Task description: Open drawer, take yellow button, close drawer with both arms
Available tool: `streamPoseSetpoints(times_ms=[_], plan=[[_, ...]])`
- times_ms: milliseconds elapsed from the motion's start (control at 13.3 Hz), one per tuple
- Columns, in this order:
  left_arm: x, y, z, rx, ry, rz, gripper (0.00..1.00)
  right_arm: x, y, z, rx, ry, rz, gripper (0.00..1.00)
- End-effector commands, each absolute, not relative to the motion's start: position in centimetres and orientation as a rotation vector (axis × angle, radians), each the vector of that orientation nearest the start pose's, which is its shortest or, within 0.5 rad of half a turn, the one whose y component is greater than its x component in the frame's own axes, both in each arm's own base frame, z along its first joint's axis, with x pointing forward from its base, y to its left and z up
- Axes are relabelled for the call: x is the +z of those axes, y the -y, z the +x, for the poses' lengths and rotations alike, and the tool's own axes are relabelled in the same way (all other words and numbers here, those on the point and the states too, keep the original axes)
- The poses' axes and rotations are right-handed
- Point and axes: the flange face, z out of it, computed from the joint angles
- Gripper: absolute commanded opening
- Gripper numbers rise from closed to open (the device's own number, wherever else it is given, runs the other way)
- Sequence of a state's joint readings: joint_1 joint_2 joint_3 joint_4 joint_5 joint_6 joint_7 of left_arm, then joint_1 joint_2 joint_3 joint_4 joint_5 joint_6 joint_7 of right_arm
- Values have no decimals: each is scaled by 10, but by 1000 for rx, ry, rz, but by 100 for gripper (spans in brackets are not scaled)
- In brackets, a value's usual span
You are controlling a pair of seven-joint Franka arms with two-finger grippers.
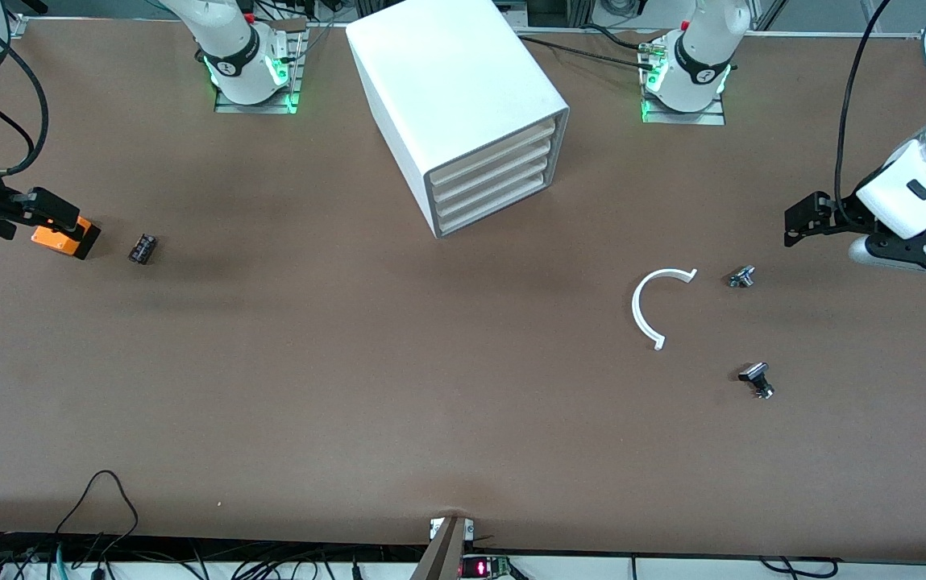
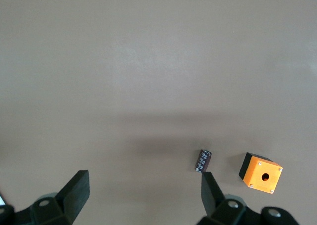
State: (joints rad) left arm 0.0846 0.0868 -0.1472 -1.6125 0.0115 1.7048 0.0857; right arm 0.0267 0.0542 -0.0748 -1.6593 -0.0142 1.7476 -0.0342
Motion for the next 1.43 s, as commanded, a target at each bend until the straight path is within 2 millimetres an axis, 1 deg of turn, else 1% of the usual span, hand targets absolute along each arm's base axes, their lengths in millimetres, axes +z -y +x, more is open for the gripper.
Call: streamPoseSetpoints(times_ms=[0, 676, 901, 976, 1051, 1201, 1352], plan=[[572, 34, 593, -9, -248, -3148, 100, 574, 27, 574, -60, -31, -3167, 100], [572, 36, 592, -7, -269, -3150, 100, 573, 27, 575, -57, -31, -3165, 100], [572, 44, 591, 5, -282, -3142, 100, 573, 27, 575, -57, -31, -3165, 100], [574, 53, 591, -4, -301, -3141, 100, 573, 27, 575, -57, -31, -3165, 100], [581, 50, 592, -26, -308, -3143, 100, 573, 27, 575, -57, -31, -3165, 100], [583, 54, 591, -31, -310, -3146, 100, 573, 27, 575, -57, -31, -3165, 100], [582, 56, 589, -4, -313, -3152, 100, 573, 27, 575, -57, -31, -3165, 100]])
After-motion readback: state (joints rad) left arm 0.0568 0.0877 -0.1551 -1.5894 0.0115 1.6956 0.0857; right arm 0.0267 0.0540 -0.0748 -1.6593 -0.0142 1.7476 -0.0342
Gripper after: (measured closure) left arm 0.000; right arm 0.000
